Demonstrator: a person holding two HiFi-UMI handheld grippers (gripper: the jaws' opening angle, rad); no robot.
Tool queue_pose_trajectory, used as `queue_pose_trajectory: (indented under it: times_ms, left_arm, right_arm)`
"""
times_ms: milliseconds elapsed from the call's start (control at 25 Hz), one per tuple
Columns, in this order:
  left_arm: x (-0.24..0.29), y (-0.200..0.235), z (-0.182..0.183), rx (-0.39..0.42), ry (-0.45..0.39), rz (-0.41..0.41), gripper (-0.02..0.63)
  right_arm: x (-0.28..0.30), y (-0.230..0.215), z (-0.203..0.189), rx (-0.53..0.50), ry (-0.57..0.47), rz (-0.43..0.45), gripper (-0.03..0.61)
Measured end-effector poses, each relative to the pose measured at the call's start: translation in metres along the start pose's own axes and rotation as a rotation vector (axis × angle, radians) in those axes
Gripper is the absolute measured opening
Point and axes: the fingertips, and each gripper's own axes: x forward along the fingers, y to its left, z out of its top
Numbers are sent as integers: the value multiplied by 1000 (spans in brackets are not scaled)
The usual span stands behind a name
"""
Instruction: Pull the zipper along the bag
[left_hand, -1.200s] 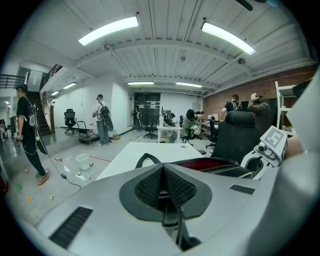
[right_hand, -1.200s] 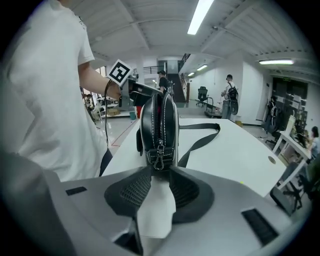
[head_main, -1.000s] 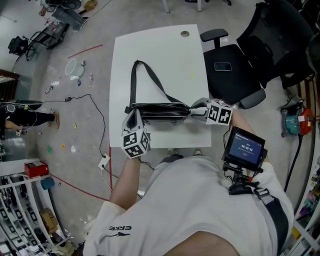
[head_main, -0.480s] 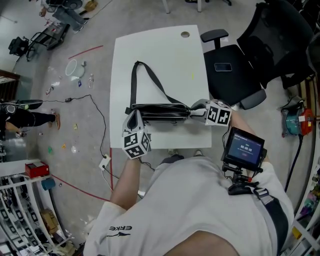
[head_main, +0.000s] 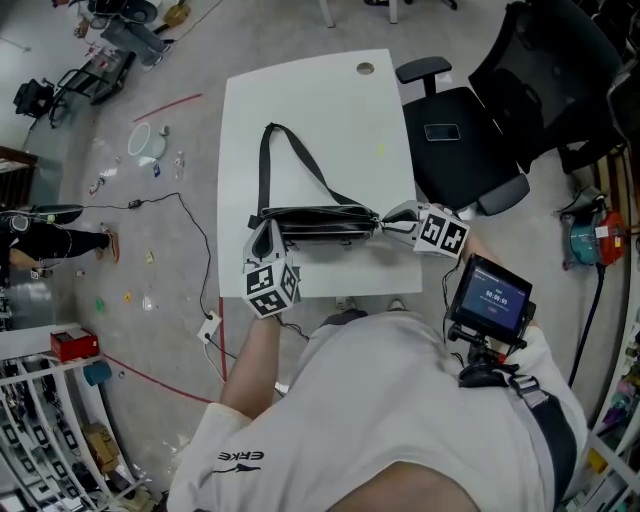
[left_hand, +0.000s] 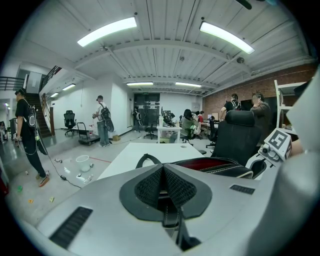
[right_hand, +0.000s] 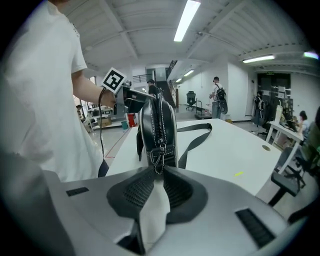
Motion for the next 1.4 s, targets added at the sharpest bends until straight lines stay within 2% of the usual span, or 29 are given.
queue_pose_trajectory:
  times_ms: [280,480,840,1160,1400]
  left_arm:
    - [-3,0,1,0,-3,-1,3]
    - [-4,0,0,0,-6,-2,3]
    - [5,-3,-1,-4,-13,-20,3]
    - [12,-10,-1,-1,-12,-44,3]
    - [15,-15,-3,3,-13,-57,3]
  right_arm:
    - [-15,3,10,196,-168,-50,63]
    - [-24,1,15,302,-245,-61,63]
    - [-32,-16,16,652,-439,-86,63]
    - [-29,-26,17,795,-528,-118,63]
    - [-18,-21,12,808,-499,-112,63]
